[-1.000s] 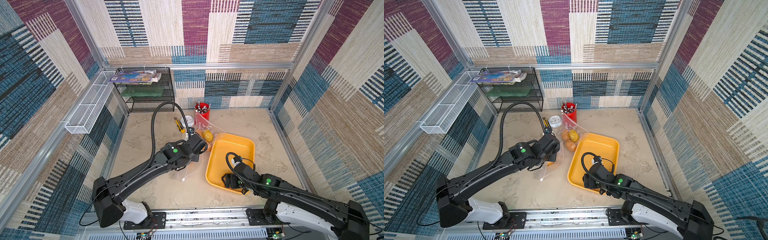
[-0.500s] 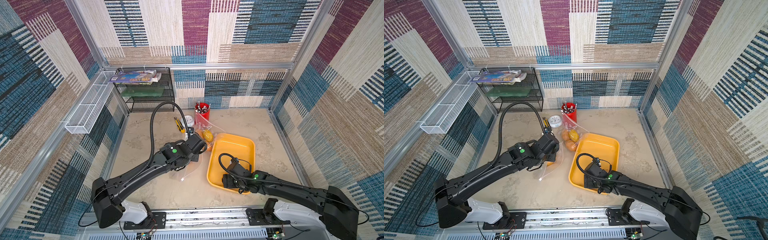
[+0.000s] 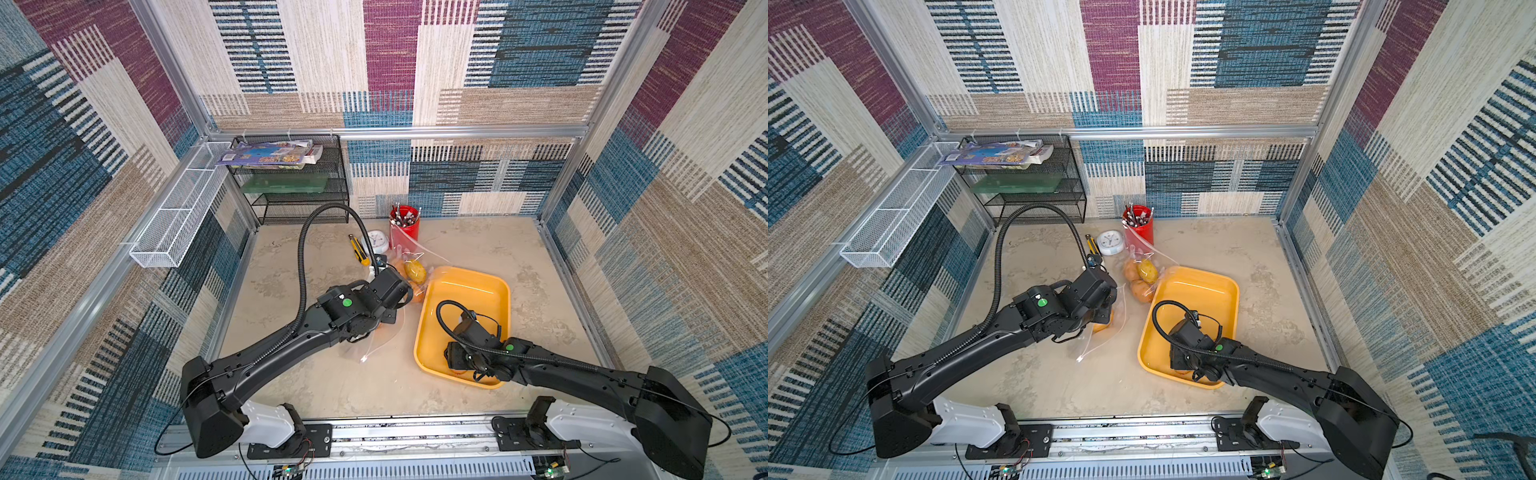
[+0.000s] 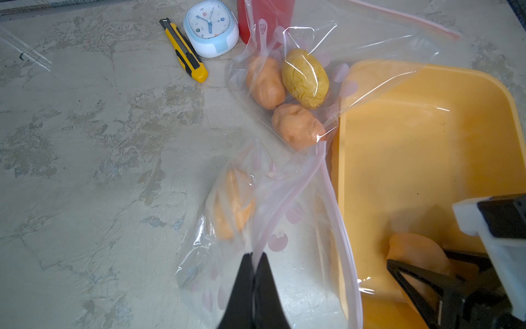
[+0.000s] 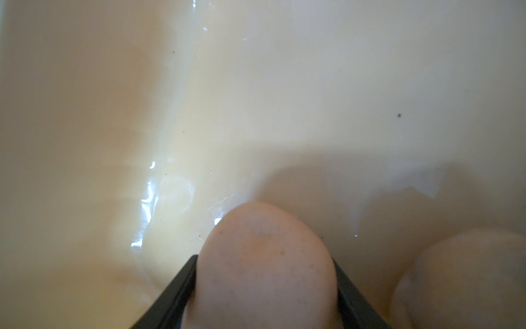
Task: Put the potatoes into a zipper bag and zip it
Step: Pick up the potato from the basket.
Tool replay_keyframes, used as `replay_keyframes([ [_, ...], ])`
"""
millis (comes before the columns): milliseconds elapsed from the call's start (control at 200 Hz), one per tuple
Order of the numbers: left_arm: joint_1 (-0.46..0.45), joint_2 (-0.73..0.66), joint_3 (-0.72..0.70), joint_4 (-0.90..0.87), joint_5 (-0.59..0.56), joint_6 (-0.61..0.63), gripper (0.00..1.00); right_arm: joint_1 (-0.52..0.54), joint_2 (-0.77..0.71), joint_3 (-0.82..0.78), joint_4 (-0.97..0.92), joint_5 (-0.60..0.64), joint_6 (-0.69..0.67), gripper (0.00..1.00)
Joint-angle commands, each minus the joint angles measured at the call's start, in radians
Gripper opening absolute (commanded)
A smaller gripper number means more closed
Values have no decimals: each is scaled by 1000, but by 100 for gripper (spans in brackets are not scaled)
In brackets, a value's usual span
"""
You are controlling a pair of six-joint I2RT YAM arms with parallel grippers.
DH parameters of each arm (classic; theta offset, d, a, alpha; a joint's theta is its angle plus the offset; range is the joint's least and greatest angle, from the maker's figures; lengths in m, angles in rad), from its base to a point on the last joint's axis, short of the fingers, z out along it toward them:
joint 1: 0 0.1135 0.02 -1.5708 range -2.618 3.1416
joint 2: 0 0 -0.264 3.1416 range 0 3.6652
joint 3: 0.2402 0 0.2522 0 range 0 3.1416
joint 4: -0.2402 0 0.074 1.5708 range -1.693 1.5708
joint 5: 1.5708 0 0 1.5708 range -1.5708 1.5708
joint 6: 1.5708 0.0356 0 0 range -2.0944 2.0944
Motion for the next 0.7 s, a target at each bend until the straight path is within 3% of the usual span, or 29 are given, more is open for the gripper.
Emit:
replay_keyframes([
  [0, 2, -4, 0, 2, -6, 21, 0, -9, -23, 11, 19, 25, -14, 52],
  [140, 2, -3, -1, 2, -6, 20, 0, -26, -80, 43, -9, 46, -24, 42],
  [406, 3, -4, -3, 5, -5, 20, 0, -43, -213, 123, -9, 64, -35, 36],
  [691, 3, -2, -1, 5, -3, 24, 0, -3, -321, 193, 130, -65, -31, 27],
])
